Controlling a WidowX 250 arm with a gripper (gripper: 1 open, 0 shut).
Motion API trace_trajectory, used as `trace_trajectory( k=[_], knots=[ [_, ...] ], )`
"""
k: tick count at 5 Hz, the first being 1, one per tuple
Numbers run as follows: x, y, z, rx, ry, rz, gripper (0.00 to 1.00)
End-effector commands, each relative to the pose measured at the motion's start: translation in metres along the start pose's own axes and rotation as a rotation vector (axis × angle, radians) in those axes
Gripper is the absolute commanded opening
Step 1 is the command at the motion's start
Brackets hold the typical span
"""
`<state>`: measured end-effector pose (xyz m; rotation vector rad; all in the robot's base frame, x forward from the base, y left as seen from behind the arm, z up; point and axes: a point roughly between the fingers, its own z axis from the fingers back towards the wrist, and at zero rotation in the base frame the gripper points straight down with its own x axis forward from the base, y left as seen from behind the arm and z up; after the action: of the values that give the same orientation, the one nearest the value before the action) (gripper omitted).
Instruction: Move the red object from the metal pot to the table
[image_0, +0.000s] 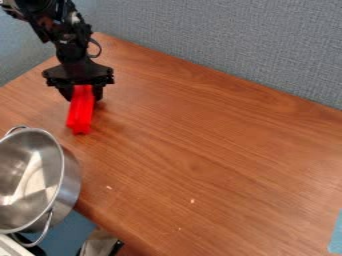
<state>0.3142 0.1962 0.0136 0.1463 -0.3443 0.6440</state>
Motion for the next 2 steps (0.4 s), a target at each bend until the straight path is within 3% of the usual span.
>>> trace_trajectory(
  k=[1,2],
  knots=[
    [-0.0126,0.0143,-0.0107,0.037,0.036,0.067,0.00],
    [-0.0123,0.0192,-0.0135,-0.005,0.015,-0.024,0.00]
  ],
)
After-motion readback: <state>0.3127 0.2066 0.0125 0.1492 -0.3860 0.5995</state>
